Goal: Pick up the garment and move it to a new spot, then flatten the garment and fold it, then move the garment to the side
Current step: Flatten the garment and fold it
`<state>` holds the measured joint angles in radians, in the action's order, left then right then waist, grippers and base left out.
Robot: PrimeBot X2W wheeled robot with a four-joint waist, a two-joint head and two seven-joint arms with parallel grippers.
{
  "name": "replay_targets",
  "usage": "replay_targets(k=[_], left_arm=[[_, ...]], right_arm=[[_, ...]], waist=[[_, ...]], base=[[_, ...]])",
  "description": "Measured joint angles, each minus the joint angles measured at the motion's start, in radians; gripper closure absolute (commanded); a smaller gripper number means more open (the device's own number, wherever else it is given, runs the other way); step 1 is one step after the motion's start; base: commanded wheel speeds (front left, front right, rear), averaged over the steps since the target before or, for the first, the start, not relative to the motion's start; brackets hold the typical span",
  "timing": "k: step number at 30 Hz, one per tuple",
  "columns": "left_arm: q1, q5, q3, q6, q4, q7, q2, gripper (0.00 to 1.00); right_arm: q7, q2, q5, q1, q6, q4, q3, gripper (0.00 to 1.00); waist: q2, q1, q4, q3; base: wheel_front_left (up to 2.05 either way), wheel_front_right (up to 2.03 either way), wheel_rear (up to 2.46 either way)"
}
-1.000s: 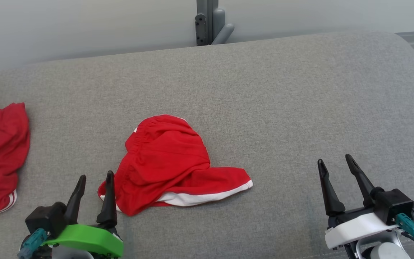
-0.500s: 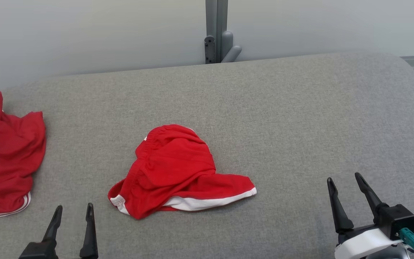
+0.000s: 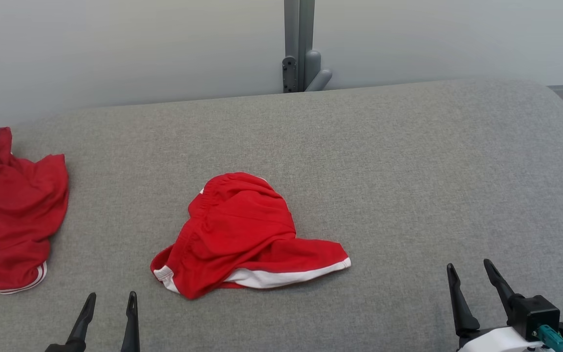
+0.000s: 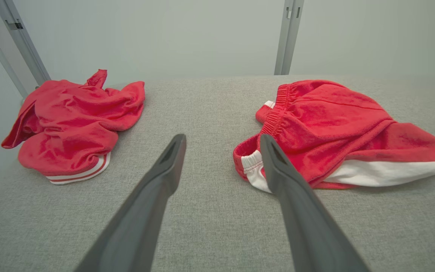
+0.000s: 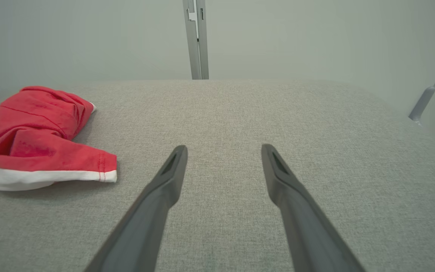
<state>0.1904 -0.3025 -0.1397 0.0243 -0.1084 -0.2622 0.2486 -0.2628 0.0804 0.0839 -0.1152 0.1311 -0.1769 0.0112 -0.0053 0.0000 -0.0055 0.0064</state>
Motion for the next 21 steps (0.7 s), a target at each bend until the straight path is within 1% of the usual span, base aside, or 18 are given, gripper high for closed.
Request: replay_targets(k=[7, 11, 15, 18, 21], left_arm=[[0.000, 0.058, 0.072, -0.078, -0.016, 0.000, -0.067, 0.00], [0.000, 0.071, 0.104, -0.101, -0.030, 0.000, -0.093, 0.00], [-0.001, 0.085, 0.114, -0.121, -0.042, 0.000, -0.110, 0.00], [-0.009, 0.097, 0.111, -0.132, -0.052, 0.000, -0.114, 0.00], [-0.034, 0.107, 0.082, -0.141, -0.082, 0.000, -0.101, 0.00]], right_arm=[[0.000, -0.007, -0.006, -0.002, 0.000, -0.008, -0.002, 0.00], [0.000, -0.006, -0.006, 0.001, 0.000, -0.011, -0.009, 0.00], [0.000, -0.005, -0.003, 0.003, 0.000, -0.013, -0.015, 0.00], [0.000, 0.010, 0.010, 0.008, 0.000, -0.016, -0.056, 0.00], [0.000, 0.051, 0.020, 0.041, 0.000, -0.032, -0.145, 0.00]], waist=[[0.0000, 0.0000, -0.007, -0.007], [0.0000, 0.0000, -0.012, -0.010], [0.0000, 0.0000, -0.016, -0.009], [0.0000, 0.0000, -0.018, -0.004], [0.0000, 0.0000, -0.021, 0.008]], base=[[0.00, 0.00, 0.00], [0.00, 0.00, 0.00], [0.00, 0.00, 0.00], [0.00, 0.00, 0.00], [0.00, 0.00, 0.00]])
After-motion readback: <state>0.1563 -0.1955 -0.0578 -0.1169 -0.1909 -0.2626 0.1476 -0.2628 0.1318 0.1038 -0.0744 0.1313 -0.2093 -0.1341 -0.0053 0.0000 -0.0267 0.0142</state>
